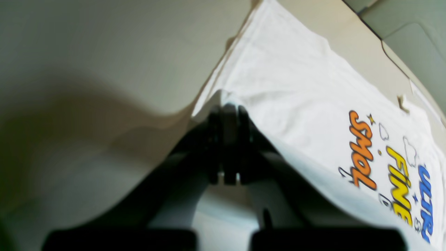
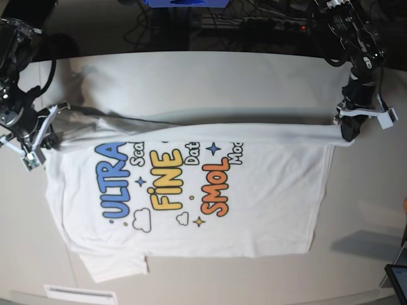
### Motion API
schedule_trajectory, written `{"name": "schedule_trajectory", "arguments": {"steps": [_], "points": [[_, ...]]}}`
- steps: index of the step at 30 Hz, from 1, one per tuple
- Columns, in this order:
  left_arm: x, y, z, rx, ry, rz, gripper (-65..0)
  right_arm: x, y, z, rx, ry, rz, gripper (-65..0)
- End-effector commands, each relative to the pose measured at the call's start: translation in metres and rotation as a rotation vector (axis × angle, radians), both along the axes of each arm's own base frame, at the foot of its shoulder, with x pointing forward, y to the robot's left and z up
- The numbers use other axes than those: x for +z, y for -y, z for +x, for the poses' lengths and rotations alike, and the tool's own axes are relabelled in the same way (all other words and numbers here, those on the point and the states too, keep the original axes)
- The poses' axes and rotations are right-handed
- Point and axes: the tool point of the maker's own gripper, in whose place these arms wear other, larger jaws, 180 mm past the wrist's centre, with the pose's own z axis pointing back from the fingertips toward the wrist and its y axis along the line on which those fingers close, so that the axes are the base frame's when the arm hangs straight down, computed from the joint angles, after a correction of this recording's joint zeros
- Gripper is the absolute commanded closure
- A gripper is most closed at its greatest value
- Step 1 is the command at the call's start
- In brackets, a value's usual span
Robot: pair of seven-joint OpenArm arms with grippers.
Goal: Fold the T-shirt properly
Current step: 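Drag the shirt toward the robot with both grippers, smoothing it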
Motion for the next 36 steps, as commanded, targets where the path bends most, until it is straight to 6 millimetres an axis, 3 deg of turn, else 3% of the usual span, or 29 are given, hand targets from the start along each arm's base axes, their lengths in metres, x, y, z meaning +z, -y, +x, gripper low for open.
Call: {"name": "schedule_trajectory", "arguments": {"steps": [1, 10, 18, 23, 30, 36], "points": [[0.013, -0.007, 0.008, 0.015, 0.046, 0.020, 0.0, 0.014, 0.006, 0.011, 0.000, 0.049, -0.017, -0.6], [0.020, -0.017, 0.032, 0.074, 0.090, -0.023, 0.0, 0.002, 0.015, 0.034, -0.040, 0.026, 0.043, -0.6], [0.014, -0.023, 0.054, 0.116, 0.105, -0.085, 0.0, -0.006, -0.006, 0.062, 0.056, 0.011, 0.061, -0.6], [0.001, -0.025, 0.065, 0.135, 0.092, -0.132, 0.0, -0.018, -0.005, 0.071, 0.042, -0.025, 0.097, -0.6], [0.000, -0.025, 0.094, 0.147, 0.120, -0.198, 0.0, -0.027, -0.015, 0.081, 0.093, -0.029, 0.110, -0.6], [-0.011, 0.000, 0.125, 0.056, 0.065, -0.191, 0.0, -0.030, -0.015, 0.087, 0.091, -0.040, 0.121, -0.6]]}}
